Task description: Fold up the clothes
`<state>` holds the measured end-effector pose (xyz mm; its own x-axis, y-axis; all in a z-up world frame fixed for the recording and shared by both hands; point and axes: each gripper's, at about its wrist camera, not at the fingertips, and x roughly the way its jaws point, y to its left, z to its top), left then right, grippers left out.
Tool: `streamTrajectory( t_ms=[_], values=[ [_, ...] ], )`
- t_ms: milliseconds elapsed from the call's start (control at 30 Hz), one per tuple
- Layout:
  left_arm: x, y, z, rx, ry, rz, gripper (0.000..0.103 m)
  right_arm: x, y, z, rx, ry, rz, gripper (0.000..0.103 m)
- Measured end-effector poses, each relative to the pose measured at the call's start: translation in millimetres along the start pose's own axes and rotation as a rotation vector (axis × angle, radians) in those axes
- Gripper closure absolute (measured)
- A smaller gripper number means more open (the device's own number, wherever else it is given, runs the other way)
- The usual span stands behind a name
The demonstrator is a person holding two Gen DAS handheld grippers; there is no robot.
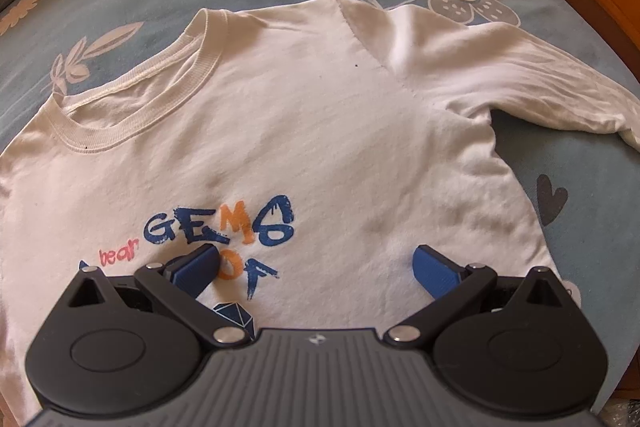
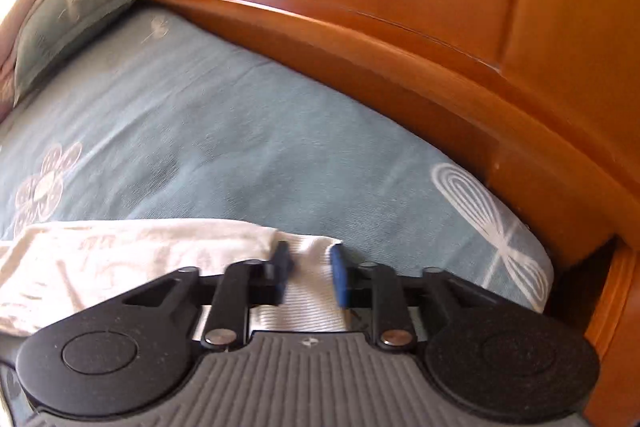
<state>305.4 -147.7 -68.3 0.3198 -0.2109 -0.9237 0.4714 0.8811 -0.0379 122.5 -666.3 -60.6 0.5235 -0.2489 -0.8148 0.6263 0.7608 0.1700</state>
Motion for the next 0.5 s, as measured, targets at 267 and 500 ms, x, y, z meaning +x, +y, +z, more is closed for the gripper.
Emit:
streamTrajectory(
  t_ms=[267,500],
  values=[
    [0,-2,3,0.009,-0.003,-0.013,0.001,1,6,40,-0.075,-0.081,-0.071,0.083],
    [-8,3,4,-0.004,-0.053,0.022,0.001,-11,80,33,-0.212,-0.104,0.093,0.057]
  ],
)
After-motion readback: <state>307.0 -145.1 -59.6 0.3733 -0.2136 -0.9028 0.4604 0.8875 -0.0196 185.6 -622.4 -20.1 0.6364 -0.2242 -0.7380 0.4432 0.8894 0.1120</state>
